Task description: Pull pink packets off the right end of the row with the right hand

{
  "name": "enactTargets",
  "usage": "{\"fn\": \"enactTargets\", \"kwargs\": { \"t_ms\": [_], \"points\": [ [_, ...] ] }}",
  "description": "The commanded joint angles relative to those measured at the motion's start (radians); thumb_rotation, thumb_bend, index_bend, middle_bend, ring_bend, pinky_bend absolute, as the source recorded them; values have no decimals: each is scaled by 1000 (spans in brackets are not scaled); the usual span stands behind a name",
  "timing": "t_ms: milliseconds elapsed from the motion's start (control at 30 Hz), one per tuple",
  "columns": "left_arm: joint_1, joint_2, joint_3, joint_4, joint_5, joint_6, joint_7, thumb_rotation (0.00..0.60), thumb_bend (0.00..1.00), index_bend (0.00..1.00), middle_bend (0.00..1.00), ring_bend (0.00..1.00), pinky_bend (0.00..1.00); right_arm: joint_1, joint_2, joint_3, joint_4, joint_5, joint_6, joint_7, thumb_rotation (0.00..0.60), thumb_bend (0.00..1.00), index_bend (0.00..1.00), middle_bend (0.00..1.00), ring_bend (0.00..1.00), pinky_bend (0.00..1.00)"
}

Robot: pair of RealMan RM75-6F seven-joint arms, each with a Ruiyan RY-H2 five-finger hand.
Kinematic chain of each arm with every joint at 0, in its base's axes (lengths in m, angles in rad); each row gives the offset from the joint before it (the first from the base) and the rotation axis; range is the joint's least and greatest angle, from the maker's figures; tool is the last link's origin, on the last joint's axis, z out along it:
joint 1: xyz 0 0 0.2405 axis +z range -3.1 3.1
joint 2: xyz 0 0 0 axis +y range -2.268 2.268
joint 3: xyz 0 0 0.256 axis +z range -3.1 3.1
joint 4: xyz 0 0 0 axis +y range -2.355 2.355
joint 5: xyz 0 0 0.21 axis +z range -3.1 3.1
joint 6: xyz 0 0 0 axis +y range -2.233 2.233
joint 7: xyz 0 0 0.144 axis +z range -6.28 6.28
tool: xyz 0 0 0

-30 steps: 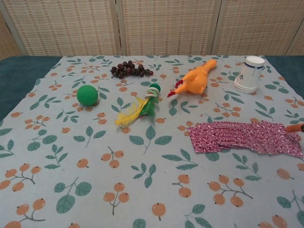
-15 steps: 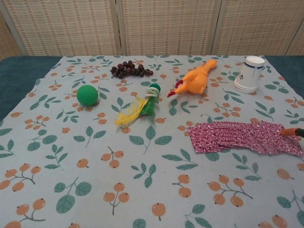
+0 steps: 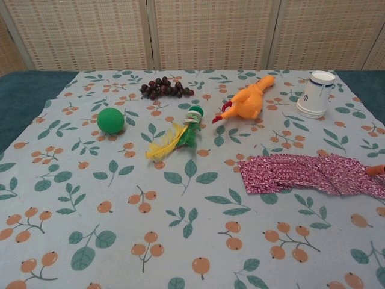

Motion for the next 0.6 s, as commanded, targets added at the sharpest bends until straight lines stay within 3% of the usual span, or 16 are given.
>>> {"fn": "enactTargets", "kwargs": {
  "t_ms": [33, 600],
  "points": [
    [0, 0, 0, 0, 0, -1, 0, 600, 594, 243, 262, 237, 436, -2, 9, -7, -8, 6, 3, -10, 600, 901, 213, 753, 861, 823],
    [3, 1, 0, -1, 5, 8, -2, 600, 594, 243, 262, 244, 436, -8, 77, -56, -78, 48, 8, -67, 600, 901, 304, 753, 861, 823]
  ]
}}
